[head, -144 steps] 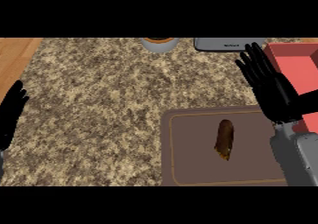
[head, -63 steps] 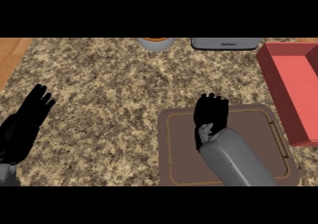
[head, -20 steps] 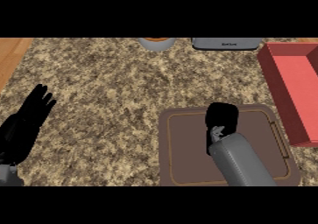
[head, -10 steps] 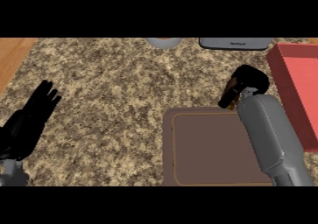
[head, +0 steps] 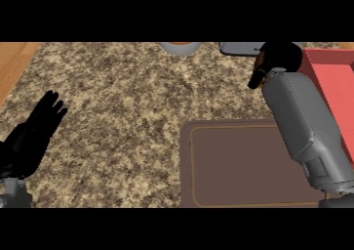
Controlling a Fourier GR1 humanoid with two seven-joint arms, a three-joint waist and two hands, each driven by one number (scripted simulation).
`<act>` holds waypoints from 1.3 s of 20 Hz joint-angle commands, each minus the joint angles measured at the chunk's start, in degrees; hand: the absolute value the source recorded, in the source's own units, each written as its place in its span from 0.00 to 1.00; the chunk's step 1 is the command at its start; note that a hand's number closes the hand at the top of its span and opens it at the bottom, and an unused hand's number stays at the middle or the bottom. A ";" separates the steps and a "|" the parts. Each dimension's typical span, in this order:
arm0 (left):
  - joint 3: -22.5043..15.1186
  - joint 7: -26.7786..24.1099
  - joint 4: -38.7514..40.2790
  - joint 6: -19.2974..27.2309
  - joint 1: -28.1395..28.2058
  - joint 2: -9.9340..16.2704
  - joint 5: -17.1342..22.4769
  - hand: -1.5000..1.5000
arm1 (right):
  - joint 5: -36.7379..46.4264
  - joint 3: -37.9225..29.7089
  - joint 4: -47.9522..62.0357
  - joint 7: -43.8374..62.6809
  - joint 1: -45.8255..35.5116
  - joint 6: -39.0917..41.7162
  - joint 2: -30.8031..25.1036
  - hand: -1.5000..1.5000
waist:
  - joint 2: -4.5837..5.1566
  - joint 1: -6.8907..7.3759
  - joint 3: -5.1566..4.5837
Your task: Pick the sweet potato from the tray and place it in the cardboard box
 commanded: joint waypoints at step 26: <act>3.52 2.15 -3.21 -2.17 2.35 -0.40 -0.62 0.50 | 6.67 -4.24 -1.19 3.68 -7.53 -5.08 -20.35 1.00 | -0.47 -1.20 -0.03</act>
